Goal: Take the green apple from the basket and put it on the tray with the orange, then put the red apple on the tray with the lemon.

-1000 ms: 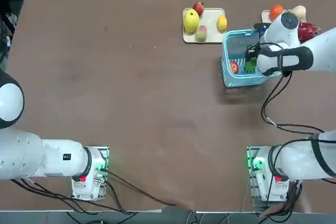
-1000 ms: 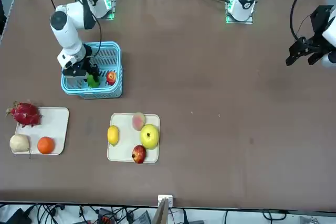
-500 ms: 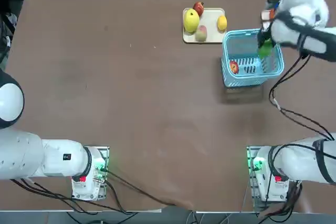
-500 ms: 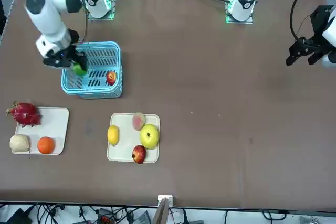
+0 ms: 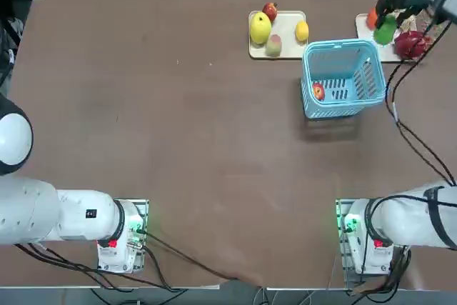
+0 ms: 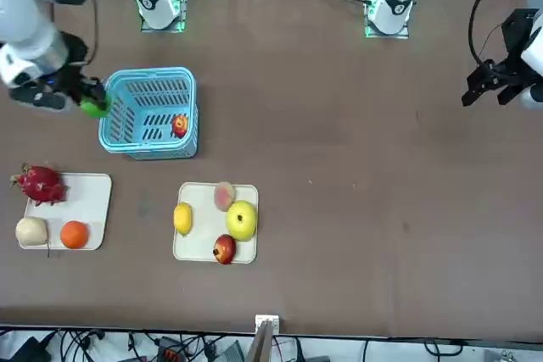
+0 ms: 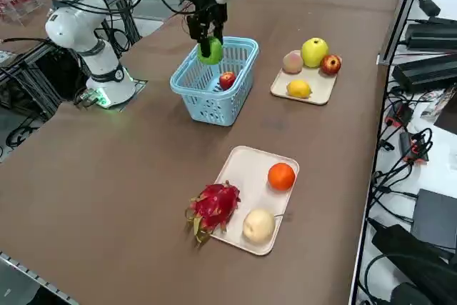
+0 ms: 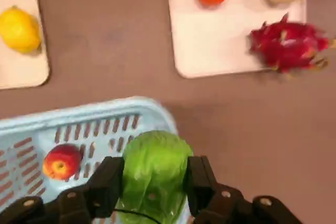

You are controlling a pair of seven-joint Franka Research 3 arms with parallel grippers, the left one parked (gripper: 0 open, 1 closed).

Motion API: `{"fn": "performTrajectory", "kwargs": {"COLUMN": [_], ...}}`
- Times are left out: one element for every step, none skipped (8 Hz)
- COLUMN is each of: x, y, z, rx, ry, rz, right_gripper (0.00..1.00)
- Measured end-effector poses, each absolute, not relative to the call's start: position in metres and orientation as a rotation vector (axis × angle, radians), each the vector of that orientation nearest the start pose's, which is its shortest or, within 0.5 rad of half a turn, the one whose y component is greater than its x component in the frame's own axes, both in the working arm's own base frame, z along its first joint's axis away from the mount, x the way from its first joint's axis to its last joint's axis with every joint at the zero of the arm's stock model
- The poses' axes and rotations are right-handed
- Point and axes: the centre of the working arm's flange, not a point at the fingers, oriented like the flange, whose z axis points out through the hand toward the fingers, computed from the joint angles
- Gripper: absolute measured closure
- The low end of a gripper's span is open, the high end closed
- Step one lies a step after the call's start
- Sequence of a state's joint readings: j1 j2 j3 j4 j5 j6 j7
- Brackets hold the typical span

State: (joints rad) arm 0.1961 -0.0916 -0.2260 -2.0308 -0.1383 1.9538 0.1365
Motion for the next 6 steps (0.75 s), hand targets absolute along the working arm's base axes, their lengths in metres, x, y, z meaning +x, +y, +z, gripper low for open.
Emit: {"fn": "performTrajectory", "kwargs": {"x": [0.552,0.578,0.604,0.625,0.638,0.644], "y": [-0.051,-0.069,-0.085,-0.105,-0.132,-0.158], "z": [0.476,0.459,0.436,0.407,0.375,0.345], "rx": [-3.257,-3.278,-3.295,-3.297,-3.278,-3.249], "ry": [0.173,0.160,0.137,0.086,0.023,-0.009], "rz": [-0.009,-0.006,-0.027,-0.060,-0.101,-0.133], "right_gripper": [0.33,0.33,0.33,0.33,0.33,0.33]}}
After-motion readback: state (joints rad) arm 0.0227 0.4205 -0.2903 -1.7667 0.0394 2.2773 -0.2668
